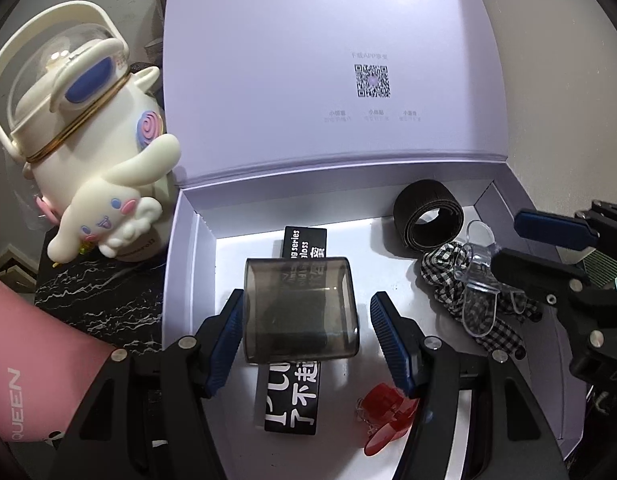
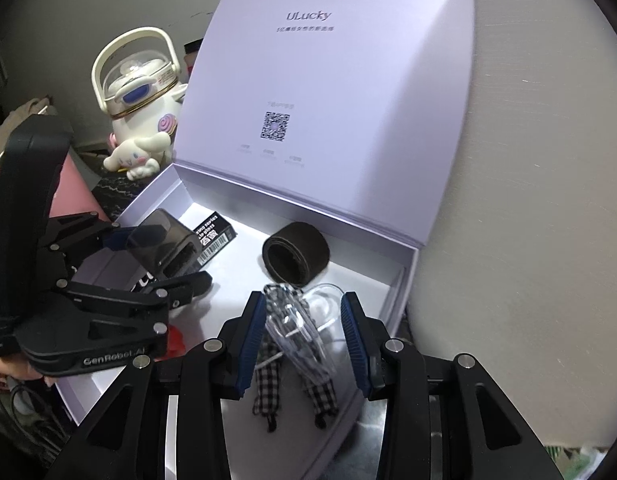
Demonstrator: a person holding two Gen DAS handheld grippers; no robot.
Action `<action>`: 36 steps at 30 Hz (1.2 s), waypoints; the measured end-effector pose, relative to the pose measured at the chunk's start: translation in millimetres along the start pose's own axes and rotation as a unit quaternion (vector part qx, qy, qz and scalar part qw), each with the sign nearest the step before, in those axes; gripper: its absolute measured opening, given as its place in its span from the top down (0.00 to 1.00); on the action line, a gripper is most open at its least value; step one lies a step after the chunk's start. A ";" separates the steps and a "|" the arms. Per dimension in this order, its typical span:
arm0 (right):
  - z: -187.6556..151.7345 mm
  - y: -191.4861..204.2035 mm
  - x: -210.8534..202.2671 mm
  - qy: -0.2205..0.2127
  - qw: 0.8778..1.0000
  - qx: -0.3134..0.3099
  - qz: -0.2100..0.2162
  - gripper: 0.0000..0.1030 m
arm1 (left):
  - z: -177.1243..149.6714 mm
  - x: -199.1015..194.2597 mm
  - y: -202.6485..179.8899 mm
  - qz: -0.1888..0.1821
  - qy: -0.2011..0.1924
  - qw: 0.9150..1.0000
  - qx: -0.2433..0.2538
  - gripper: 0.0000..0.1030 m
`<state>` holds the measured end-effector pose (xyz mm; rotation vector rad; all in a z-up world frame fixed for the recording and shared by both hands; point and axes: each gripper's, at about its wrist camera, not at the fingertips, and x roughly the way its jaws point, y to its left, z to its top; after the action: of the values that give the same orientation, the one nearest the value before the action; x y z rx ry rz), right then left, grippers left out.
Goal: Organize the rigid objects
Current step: 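Open the left tool to drop the cube while the right tool releases the band, then withdraw both open tools up and back from the gift box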
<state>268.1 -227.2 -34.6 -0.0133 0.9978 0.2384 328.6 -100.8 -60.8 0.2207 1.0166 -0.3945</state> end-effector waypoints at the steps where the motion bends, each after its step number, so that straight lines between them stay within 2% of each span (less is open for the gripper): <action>1: -1.1 -0.9 -1.8 0.000 1.000 0.002 -0.001 0.62 | -0.1 -2.1 -0.1 -0.001 -0.005 1.000 -0.002 0.39; 5: -6.2 -3.6 -10.0 0.000 1.000 0.011 -0.002 0.58 | -1.1 -12.4 -0.7 -0.005 -0.018 1.000 -0.003 0.39; 9: -11.5 -5.7 -21.8 -0.008 1.000 0.016 -0.001 0.49 | -1.8 -20.6 -3.3 -0.006 -0.022 1.000 -0.007 0.39; 10: -11.8 -6.2 -24.4 -0.009 1.000 0.018 -0.001 0.42 | -1.7 -23.1 -3.5 -0.008 -0.025 1.000 -0.010 0.39; 12: -13.6 -5.9 -30.3 -0.015 1.000 0.019 -0.004 0.39 | -1.6 -26.2 -4.0 -0.005 -0.029 1.000 -0.010 0.39; 19: -18.2 -1.9 -37.1 -0.023 1.000 0.017 -0.004 0.38 | -9.5 -39.1 -2.8 0.017 -0.026 0.999 -0.015 0.32; 27: -24.4 -0.4 -45.5 -0.027 0.999 0.020 -0.008 0.38 | -7.1 -57.0 -0.4 0.025 -0.034 0.999 -0.014 0.01; 31: -26.3 -1.0 -54.4 -0.034 0.999 0.021 -0.012 0.37 | -9.3 -65.5 -1.9 0.023 -0.037 0.999 -0.009 0.01; 36: -30.5 0.4 -67.7 -0.046 0.999 0.020 -0.018 0.34 | -16.9 -77.9 0.6 -0.001 -0.035 0.999 -0.015 0.00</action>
<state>207.5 -243.6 5.2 0.0163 0.9107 0.1839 279.5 -77.4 -2.5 0.1781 0.9526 -0.3868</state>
